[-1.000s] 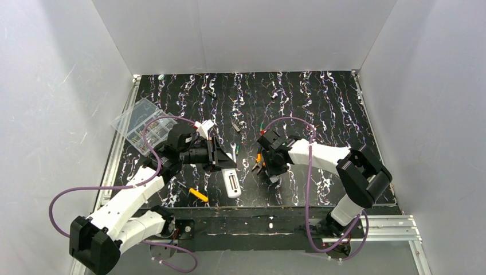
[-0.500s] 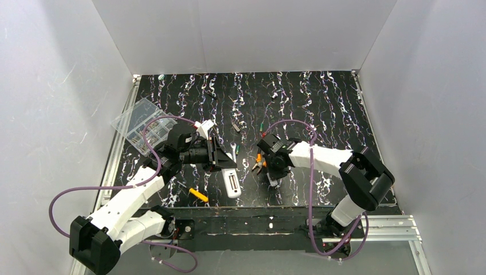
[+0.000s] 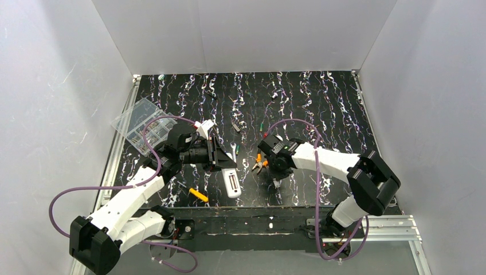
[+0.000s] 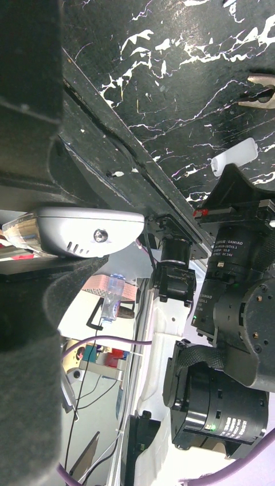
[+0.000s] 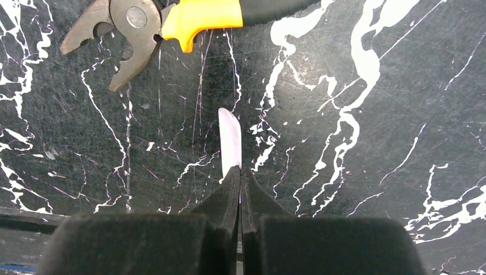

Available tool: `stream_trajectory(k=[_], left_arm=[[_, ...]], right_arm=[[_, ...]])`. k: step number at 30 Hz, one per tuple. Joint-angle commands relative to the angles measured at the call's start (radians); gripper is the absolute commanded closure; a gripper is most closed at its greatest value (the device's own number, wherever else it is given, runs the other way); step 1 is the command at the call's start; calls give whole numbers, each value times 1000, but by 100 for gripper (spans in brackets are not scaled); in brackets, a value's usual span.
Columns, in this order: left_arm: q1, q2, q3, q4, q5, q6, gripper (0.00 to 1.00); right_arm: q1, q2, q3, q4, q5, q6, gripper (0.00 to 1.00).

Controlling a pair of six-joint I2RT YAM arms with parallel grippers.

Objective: Load the batteries into the remote control

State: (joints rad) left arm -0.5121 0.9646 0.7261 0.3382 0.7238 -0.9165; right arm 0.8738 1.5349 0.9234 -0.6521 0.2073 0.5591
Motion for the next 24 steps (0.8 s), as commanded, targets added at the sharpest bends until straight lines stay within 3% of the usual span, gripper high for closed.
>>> stream_trajectory(k=[1,13,24], left_arm=[[6,-18,-10,8,50,3,100],[7,-21,-9,4,49,7,100],[12,-43,-7,-30,45,22,100]], right_arm=[[10,-15,34,-78,60,3,99],[39,51,172,-254,208,3,99],[169,216,232,-259,305,5,99]])
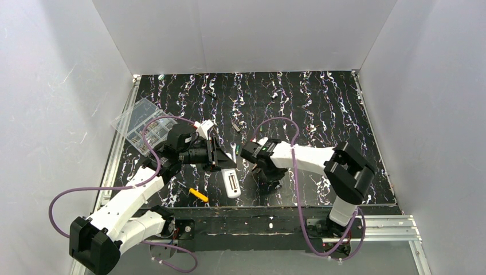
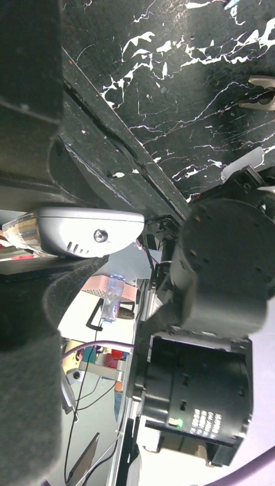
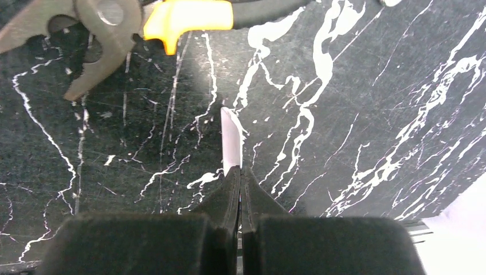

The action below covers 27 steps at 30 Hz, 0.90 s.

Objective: Load the batteries into the remote control

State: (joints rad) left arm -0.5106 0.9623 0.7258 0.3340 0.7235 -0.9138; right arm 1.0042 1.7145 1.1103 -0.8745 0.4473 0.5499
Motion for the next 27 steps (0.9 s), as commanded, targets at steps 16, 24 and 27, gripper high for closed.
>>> stream_trajectory(k=[16,24,27], left_arm=[[17,-48,-11,-33,46,19,100],[19,-65,-11,-47,47,24,100],[21,-77,-8,-73,46,34,100]], right_arm=[[121,81,89,-25,51,67,68],[120,-1,85,34,-4,64,52],[117,-38,67,71,-35,65,49]])
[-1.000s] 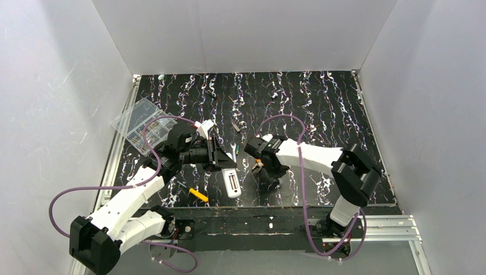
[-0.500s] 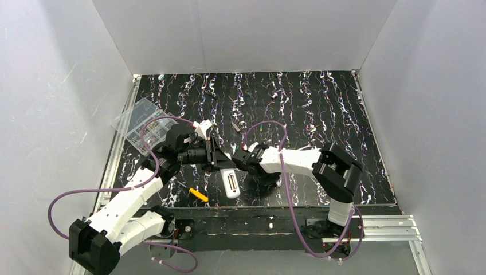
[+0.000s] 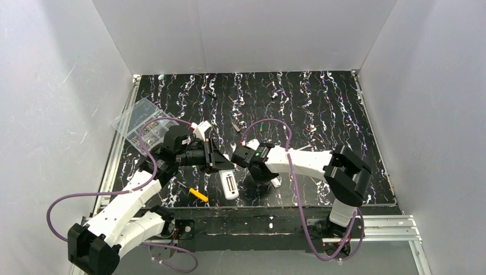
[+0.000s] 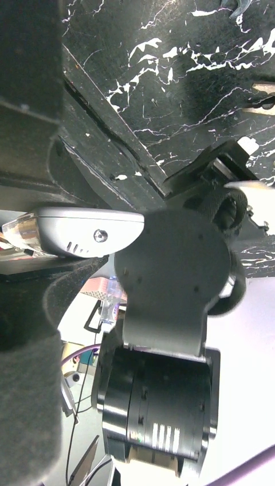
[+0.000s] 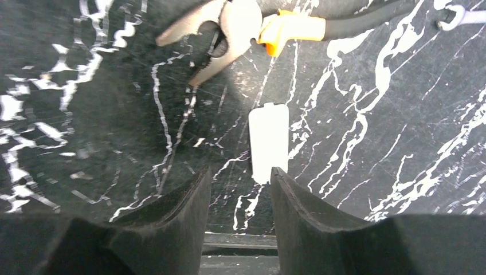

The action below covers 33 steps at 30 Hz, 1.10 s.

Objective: Load the batteries into the remote control

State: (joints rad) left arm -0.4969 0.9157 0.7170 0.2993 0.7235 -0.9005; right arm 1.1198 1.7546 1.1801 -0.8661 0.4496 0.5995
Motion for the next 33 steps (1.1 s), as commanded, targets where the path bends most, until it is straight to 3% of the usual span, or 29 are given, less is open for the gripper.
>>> stream_trajectory(k=[1,8,22,30,33], left_arm=[[9,-33,3,-49,47,26,100],[20,-26,37,-106,24,44,100],[59,-27,123,-154,-118,44,100],[97,-45,149,-183,-210,77,100],[110,-41,157,-206,-239,97,100]], right_arm=[[-2,-92,-14,80,-53,20,49],[-24,-210,-102,239,-110,-5,46],[-126,-392,-160,396,-161,-146,43],[-179,-441,-147,519,-44,-262,40],[-235,-443,-150,596,-107,-259,35]])
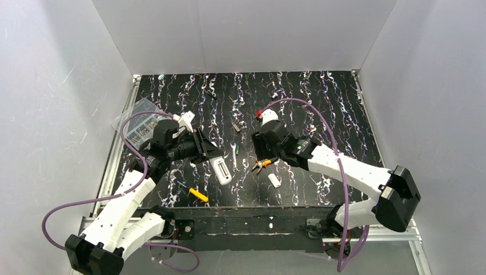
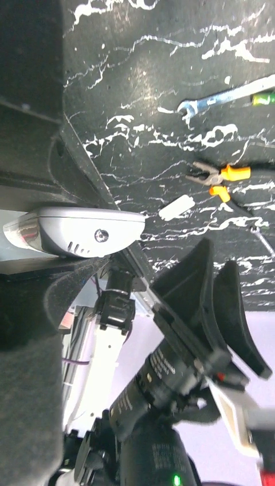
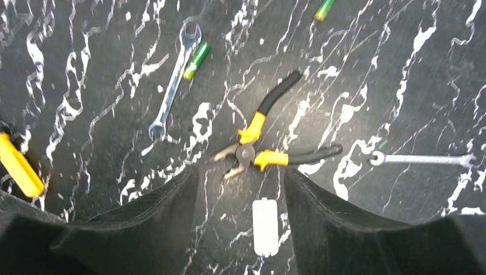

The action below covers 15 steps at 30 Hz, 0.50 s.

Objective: Load the batteries into the remote control

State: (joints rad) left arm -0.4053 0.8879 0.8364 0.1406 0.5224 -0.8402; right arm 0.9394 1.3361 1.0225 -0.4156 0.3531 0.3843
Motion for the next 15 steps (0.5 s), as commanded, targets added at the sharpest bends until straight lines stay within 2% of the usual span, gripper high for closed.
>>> stream_trajectory(k=[1,5,8,15], left_arm=[[22,-13,44,-67,-55,41,100],[42,-4,71,-132,-92,43,100],[60,5,91,-165,-72,51,100],[101,-12,77,-90,10,41,100]], right_arm=[[-87,-20,7,167,-67,-40,34],[-168,23,39,214,-194,-30,34],[-171,47,72,224,-180,-63,34],[-171,52,66,241,-161,-41,35]])
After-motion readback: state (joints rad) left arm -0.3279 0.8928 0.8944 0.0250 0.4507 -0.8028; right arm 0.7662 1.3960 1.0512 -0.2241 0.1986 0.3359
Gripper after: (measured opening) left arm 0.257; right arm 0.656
